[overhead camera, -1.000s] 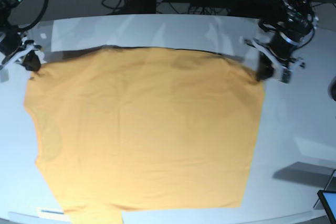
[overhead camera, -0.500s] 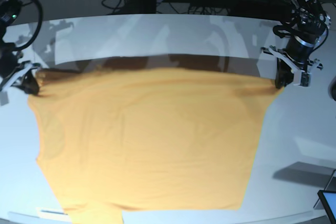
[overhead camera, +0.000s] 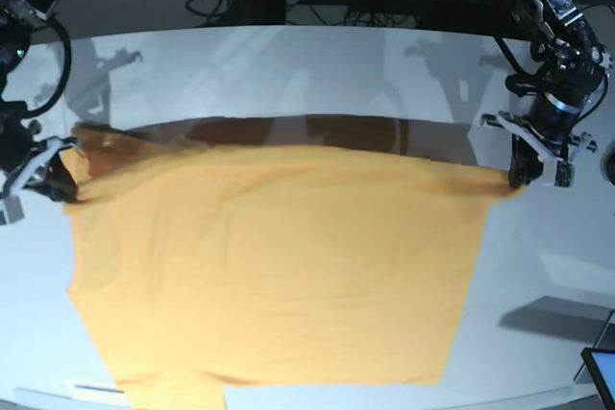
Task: Fold the T-shirt properly
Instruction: 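Pull the held shoulder edge with both grippers toward the hem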
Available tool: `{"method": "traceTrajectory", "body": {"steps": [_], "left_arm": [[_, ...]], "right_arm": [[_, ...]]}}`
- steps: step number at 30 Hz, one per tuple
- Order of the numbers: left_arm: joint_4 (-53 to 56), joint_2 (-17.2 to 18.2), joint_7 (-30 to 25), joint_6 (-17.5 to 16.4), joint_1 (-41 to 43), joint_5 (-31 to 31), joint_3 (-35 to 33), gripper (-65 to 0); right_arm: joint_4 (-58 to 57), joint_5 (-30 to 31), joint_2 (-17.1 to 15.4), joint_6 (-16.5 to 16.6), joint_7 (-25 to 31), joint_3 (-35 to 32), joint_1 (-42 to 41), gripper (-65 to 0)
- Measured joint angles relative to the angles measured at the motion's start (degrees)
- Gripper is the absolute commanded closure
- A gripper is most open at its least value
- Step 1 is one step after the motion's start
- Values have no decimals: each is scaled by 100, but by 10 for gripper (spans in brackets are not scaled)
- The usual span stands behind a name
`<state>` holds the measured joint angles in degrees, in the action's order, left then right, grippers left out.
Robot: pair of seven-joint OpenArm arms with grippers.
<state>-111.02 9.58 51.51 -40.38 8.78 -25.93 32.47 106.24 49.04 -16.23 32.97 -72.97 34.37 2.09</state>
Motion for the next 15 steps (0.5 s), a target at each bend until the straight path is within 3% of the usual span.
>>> {"method": "traceTrajectory", "body": {"steps": [3,8,15], "left_arm": [[2,26,79,0,-74,44,17,0],[17,-20,79,0,-308,693,0,0],[302,13,24,-4,-520,688,2,0]], "right_arm": [[0,-433,26,0,-111,0,-85,-3],[0,-411,24,2,-24,-247,-365,-3],[-317,-448,9,2,-28,-247,-562,-3]]}}
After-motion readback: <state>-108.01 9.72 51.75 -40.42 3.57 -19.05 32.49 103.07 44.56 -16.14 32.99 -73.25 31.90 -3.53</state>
